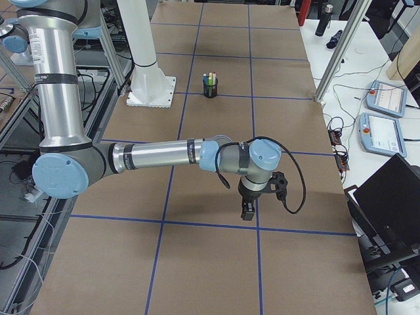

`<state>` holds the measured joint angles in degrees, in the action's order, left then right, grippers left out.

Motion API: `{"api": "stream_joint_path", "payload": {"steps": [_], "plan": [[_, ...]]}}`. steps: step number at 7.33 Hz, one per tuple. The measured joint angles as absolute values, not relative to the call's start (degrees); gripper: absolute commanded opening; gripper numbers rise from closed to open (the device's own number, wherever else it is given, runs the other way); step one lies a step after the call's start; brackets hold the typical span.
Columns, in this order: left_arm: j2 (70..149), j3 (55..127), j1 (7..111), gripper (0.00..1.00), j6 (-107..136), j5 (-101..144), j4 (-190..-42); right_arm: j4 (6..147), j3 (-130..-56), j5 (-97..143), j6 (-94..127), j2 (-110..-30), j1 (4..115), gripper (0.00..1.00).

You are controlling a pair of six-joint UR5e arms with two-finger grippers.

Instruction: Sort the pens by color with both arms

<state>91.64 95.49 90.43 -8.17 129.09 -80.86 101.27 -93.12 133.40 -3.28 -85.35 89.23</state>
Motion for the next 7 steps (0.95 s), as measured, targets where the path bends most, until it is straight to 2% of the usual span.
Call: {"api": "stream_joint_path", "payload": {"steps": [7], "plan": [[91.75,95.37,90.38,1.00,-8.09,129.02,-80.86,98.60,-93.89,133.69,-3.97,-85.97,89.21,1.00]]}}
